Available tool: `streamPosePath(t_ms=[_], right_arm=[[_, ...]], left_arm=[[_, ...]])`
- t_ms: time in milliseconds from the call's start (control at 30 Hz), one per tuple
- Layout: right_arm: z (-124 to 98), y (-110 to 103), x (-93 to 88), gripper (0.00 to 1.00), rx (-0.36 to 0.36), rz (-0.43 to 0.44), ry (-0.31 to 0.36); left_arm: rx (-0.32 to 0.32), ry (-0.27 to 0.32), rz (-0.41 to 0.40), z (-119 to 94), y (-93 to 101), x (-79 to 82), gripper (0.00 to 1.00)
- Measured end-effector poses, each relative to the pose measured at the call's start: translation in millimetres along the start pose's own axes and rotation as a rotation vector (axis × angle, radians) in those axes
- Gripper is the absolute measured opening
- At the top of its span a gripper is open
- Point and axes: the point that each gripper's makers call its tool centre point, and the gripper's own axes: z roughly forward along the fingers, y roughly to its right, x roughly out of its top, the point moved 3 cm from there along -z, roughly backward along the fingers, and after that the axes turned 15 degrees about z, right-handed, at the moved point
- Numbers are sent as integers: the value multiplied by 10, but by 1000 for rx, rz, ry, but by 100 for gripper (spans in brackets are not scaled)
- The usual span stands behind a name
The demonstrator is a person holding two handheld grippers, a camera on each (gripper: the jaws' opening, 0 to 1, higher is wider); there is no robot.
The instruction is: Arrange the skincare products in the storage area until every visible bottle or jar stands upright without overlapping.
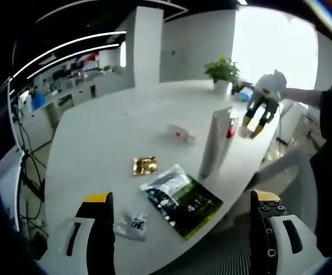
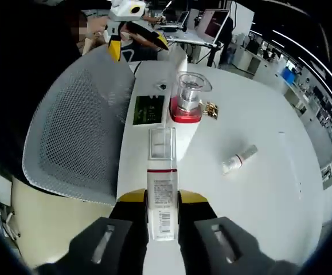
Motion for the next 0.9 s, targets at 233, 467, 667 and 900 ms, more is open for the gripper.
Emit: streamPosePath(t_ms=[233,467,667,900], right_arm=[[15,-168,127,17,24,40,81],[28,-370,281,18,40,114,222],[44,-451,459,18,16,163,347],[185,-522,567,18,7,203,428]], left_arm=[[-5,3,-6,-2,18,8,97],[-11,15,-3,-29,30,15,95],[-37,29,-1,-29,55,37,93],[-11,70,-35,-16,34,117,86]])
